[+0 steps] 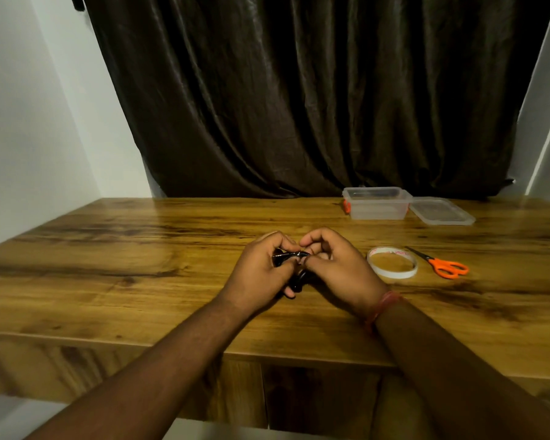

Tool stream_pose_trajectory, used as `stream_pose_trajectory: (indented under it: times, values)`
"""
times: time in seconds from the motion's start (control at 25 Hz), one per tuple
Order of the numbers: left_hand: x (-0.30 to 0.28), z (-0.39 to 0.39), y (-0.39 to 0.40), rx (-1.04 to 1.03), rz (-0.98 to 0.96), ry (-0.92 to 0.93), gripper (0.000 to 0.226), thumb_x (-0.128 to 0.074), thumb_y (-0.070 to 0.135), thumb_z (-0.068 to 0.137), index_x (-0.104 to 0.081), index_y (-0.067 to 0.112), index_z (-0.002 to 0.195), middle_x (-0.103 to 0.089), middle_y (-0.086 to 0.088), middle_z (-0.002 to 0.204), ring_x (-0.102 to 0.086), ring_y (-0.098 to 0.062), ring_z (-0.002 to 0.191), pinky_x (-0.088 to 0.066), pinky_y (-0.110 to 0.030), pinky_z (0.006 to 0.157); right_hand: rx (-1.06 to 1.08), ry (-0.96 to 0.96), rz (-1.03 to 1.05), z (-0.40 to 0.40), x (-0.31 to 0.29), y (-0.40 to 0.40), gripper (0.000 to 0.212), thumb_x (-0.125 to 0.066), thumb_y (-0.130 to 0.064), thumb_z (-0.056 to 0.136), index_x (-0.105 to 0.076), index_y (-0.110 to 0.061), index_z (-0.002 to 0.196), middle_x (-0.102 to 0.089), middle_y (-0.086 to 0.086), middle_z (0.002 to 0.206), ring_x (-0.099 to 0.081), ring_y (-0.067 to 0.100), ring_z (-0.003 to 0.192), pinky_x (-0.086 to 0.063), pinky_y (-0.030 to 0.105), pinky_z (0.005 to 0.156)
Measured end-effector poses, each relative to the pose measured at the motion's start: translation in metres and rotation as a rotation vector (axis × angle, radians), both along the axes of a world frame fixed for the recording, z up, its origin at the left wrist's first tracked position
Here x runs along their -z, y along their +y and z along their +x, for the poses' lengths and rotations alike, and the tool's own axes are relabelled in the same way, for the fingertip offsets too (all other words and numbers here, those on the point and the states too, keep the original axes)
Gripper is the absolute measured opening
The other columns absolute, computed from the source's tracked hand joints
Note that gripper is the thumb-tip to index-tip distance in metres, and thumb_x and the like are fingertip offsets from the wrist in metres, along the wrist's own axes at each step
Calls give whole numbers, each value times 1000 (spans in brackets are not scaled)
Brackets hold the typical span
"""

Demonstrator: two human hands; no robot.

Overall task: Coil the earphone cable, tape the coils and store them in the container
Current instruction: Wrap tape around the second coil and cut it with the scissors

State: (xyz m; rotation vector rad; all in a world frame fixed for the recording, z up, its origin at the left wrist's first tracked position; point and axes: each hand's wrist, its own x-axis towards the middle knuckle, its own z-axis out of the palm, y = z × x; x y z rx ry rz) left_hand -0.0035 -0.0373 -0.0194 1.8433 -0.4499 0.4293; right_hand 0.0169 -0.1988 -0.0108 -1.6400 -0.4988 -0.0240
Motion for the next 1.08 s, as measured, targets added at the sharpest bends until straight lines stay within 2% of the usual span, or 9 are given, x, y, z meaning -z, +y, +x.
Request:
stream_pose_trajectory:
  times: [0.12,0.24,0.4,0.56,0.64,0.76,0.88,0.96,1.08]
  values:
    - [-1,-3,-1,-4,128,-133,18,-64,2,88,-63,20,90,-62,5,99,-70,-16,75,-58,-28,50,-187,320,284,2,-5,-3,15,-46,-5,97,-60,-4,103,-60,23,101,-58,35,90,-52,49,79]
    - [-2,-5,-3,6,177,-209,18,-64,1,88,-63,18,91,-61,10,99,-68,-11,83,-56,-20,55,-228,385,332,2,-7,-6,21,-43,-5,99,-62,2,103,-59,28,101,-58,35,85,-51,46,77]
    - [-1,-4,-3,-16,269,-308,14,-66,-2,86,-65,10,91,-62,6,100,-64,-8,91,-55,-17,61,-308,477,353,1,-7,-12,21,-44,0,98,-63,4,105,-66,22,94,-64,27,79,-58,37,67]
    - [-1,-4,-3,-40,373,-393,10,-66,3,84,-65,12,90,-62,6,98,-60,-3,93,-49,-13,76,-384,588,436,4,-5,-19,25,-43,11,93,-64,7,106,-68,24,95,-69,23,73,-62,35,65]
    - [-2,-4,-2,-43,405,-404,9,-66,7,85,-64,14,90,-61,7,98,-59,-3,93,-48,-15,79,-398,605,427,5,-5,-21,27,-46,12,88,-65,8,108,-68,25,96,-69,21,72,-61,31,70]
    - [-1,-5,-3,-27,446,-410,6,-64,12,86,-65,14,92,-60,7,100,-59,-3,96,-50,-22,80,-387,640,425,8,-4,-24,27,-47,13,87,-65,9,107,-70,25,94,-69,21,71,-61,28,68]
    - [-2,-7,-5,-27,452,-406,7,-64,14,88,-67,14,94,-54,10,111,-56,0,104,-48,-15,85,-352,650,419,11,-2,-24,28,-43,17,91,-65,9,107,-71,24,93,-70,22,72,-61,27,63]
    - [-3,-8,-4,-32,456,-392,9,-66,13,87,-67,15,95,-48,13,116,-52,2,109,-44,-10,87,-327,611,396,13,-1,-23,27,-45,17,90,-64,9,107,-70,24,94,-70,23,72,-62,30,64]
    - [-2,-9,-4,-26,474,-379,12,-67,11,86,-65,19,96,-46,15,111,-52,1,106,-47,-13,85,-289,514,351,13,1,-20,23,-51,12,90,-71,4,99,-70,24,94,-69,25,76,-60,38,72]
